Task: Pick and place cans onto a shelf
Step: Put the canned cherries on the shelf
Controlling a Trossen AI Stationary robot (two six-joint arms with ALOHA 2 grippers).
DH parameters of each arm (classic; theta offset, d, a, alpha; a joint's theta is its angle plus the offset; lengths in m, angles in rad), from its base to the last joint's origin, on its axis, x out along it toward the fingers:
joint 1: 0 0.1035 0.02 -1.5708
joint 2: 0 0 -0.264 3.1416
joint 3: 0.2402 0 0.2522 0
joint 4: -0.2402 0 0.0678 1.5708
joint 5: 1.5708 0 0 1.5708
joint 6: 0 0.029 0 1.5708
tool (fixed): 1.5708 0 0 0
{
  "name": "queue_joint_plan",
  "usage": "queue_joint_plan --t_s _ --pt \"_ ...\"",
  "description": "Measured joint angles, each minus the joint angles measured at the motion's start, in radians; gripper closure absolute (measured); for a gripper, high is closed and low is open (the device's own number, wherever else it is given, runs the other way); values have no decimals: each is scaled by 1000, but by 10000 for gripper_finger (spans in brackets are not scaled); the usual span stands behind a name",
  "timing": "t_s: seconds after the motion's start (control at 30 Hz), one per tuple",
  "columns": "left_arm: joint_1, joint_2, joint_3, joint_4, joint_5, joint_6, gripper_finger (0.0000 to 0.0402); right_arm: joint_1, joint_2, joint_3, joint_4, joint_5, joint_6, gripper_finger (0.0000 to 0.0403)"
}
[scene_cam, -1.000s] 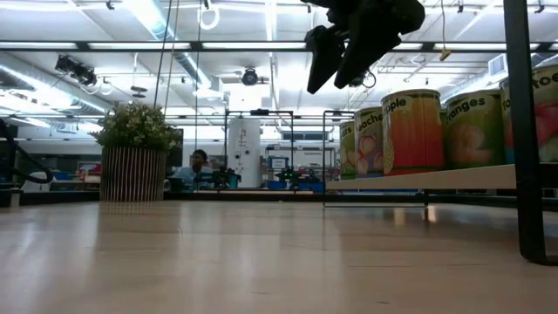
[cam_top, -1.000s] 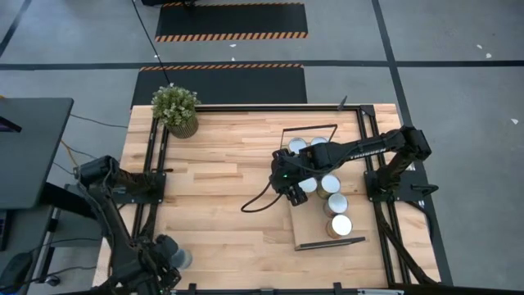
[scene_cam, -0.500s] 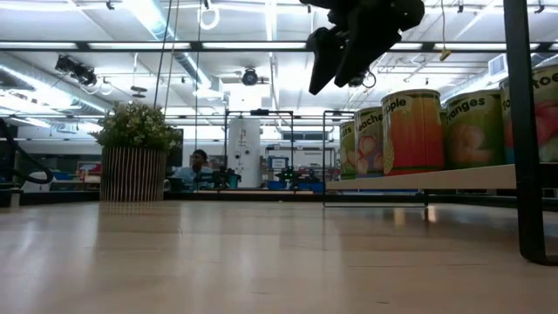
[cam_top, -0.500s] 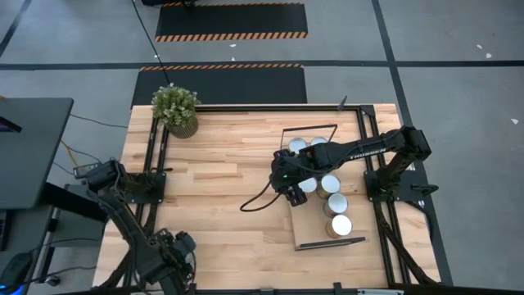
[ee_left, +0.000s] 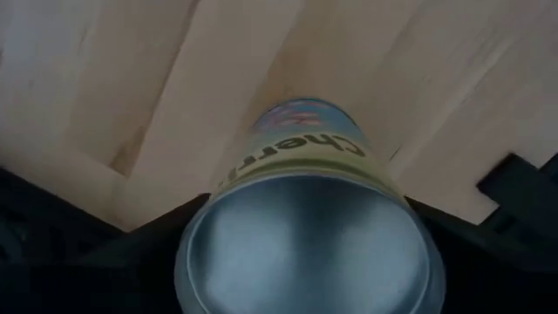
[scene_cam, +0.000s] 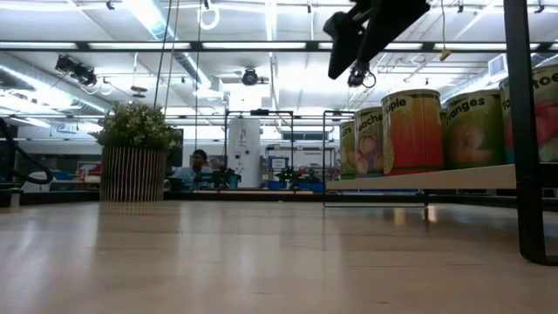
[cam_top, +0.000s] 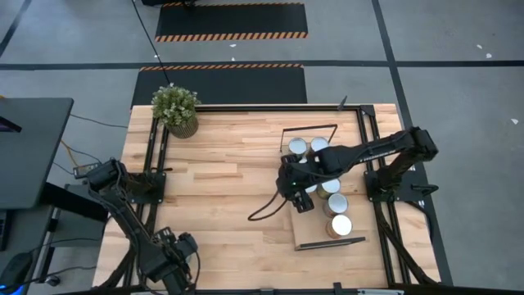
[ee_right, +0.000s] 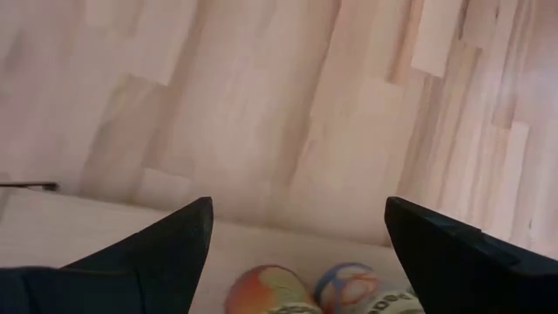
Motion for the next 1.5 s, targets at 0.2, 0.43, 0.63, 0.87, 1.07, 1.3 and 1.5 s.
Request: queue_joint_plan --t_s 0.2,0.43,0.63,0.87,1.07,1.3,1.5 --pt "14 -1 0 -2 -8 64 96 49 -35 0 -30 -2 37 56" --pt "150 -2 3 37 -31 306 83 98 -162 0 -76 -17 112 56" --pt "353 -2 3 171 -31 676 87 135 -259 1 -125 -14 221 56" --pt "602 -2 4 375 29 1064 86 154 -299 -37 -163 21 292 56" --pt "745 -1 82 382 71 1261 85 147 -321 -103 -147 22 311 56" --pt "787 43 199 330 72 1372 84 164 -348 -120 -115 37 352 56" --pt "782 201 380 197 53 1489 84 180 -354 -121 -70 55 363 56"
